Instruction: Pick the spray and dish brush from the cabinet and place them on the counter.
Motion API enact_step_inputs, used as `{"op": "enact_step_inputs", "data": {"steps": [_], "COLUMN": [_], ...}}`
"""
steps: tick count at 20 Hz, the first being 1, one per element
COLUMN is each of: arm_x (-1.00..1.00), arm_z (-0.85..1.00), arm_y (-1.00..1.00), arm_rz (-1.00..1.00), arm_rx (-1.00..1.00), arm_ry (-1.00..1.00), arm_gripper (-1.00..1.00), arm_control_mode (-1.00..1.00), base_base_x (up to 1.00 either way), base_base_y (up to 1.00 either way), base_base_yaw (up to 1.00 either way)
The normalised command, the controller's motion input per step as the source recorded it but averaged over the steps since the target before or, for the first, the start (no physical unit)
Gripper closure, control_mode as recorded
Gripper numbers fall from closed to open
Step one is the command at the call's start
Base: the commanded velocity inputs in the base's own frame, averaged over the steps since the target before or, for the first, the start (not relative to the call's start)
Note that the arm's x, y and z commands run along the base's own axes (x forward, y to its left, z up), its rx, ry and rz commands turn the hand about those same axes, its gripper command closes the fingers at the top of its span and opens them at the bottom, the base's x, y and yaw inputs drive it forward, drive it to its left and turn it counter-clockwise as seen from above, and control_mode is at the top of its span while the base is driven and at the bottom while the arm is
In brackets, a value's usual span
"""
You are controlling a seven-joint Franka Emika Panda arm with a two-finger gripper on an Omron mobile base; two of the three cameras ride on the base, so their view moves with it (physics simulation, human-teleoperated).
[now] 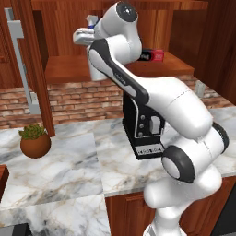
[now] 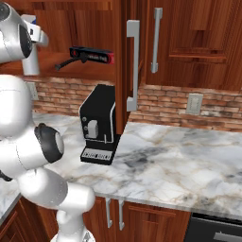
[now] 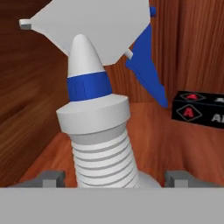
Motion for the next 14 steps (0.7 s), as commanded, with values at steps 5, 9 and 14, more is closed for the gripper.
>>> {"op": "enact_step_inputs", "data": {"steps": [5, 9, 14], "arm_x": [-0.63, -0.68, -0.63], "arm_z": [-0.44, -0.33, -0.12], "arm_y": [-0.28, -0.22, -0.06], "arm_rz": [0.03, 0.04, 0.03], "arm_rx": [0.00, 0.02, 0.06], "arm_ry": [0.00, -0.02, 0.00], "arm_gripper": [1.00, 1.00, 1.00], "arm_control_mode": [-1.00, -1.00, -1.00], "base_base_x": [0.00, 0.00, 0.00], "base_base_y": [0.00, 0.00, 0.00], "base_base_yaw": [0.00, 0.00, 0.00]}}
